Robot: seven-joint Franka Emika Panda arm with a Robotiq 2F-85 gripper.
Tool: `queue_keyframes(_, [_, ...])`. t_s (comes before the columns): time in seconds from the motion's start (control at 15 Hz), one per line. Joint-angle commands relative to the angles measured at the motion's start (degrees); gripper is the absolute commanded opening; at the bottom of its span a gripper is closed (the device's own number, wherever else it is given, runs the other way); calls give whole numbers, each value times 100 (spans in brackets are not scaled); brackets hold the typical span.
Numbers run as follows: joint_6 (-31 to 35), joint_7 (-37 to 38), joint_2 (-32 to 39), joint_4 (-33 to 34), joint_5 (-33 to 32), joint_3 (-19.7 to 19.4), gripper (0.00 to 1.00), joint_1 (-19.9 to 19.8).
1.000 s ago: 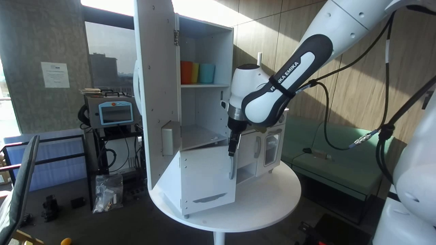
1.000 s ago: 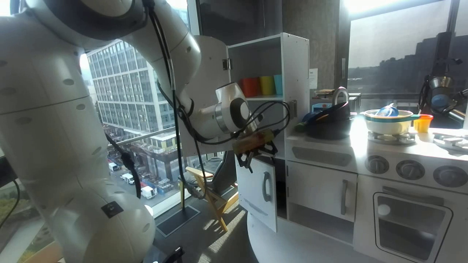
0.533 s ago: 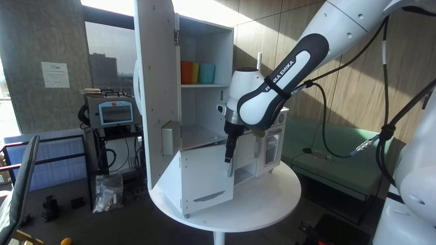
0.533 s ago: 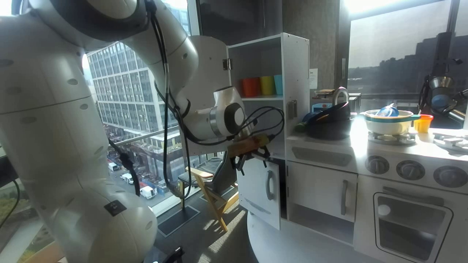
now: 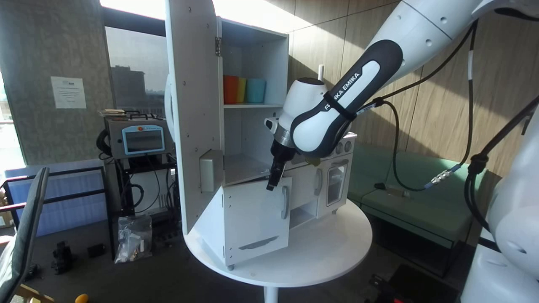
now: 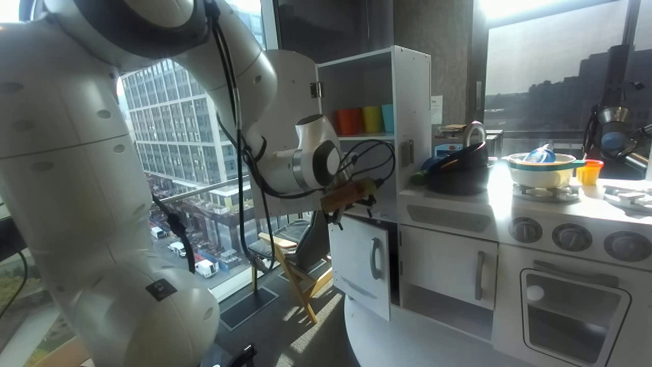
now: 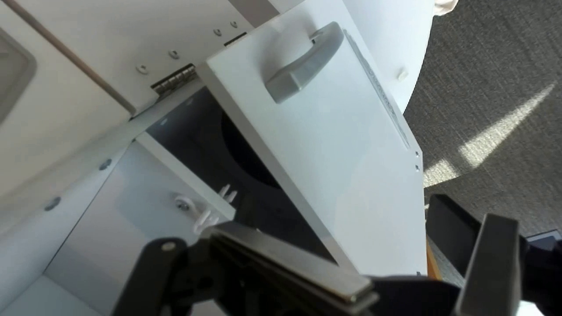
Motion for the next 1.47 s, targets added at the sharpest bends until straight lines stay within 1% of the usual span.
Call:
queue_keyframes(0.0, [216, 73, 208, 207, -360, -18, 100, -136])
queue_keyframes(0.4, [277, 237, 617, 480, -857, -142, 100, -390])
queue_keyframes(0.6, [126, 600, 794, 652, -1149, -236, 100, -455])
queue_keyframes(0.8, [-335, 543, 708, 576, -815, -179, 100, -415])
queue_keyframes(1.0, [-687, 729, 664, 517, -890, -162, 100, -397])
queue_keyframes(1.07, [-825, 725, 646, 491, -809, -131, 100, -378])
queue_keyframes(1.13, [-910, 584, 623, 435, -588, -80, 100, -359])
queue_keyframes(1.27, [-1050, 516, 599, 364, -373, -10, 100, -324])
queue_keyframes(1.4, [-1000, 295, 584, 252, 28, 90, 100, -276])
